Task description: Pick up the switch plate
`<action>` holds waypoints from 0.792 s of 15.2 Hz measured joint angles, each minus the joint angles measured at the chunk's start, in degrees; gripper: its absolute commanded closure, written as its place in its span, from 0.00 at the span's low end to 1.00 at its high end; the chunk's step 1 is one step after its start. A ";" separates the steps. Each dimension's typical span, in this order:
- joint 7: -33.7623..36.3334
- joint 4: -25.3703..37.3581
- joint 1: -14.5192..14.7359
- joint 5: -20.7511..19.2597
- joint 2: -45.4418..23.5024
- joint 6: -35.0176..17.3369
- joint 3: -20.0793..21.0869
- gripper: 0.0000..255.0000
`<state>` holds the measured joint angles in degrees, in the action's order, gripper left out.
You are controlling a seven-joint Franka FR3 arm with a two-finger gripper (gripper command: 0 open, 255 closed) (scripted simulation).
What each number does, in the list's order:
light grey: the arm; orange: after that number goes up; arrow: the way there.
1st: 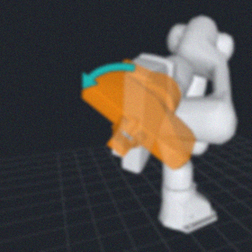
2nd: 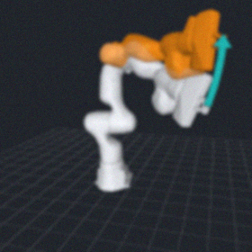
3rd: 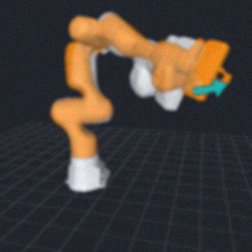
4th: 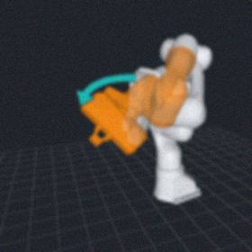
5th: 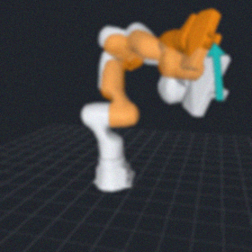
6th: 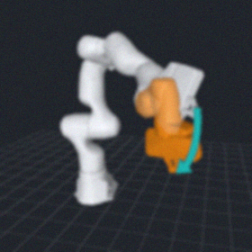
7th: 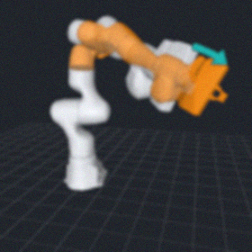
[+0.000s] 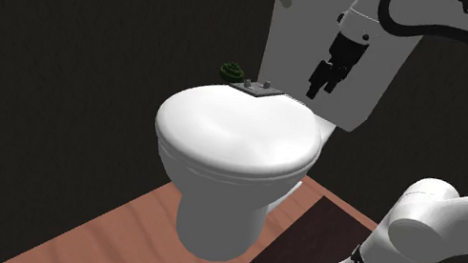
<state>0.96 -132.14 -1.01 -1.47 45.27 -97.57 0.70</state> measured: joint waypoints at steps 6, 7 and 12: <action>-0.06 5.88 -0.19 0.22 -9.91 -3.27 -0.49 0.00; -0.05 6.89 -0.22 0.31 -11.95 -4.10 -0.59 0.00; 0.06 16.06 -0.28 0.87 -24.02 -6.06 -0.95 0.00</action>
<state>1.02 -116.08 -1.29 -0.60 21.25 -103.63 -0.25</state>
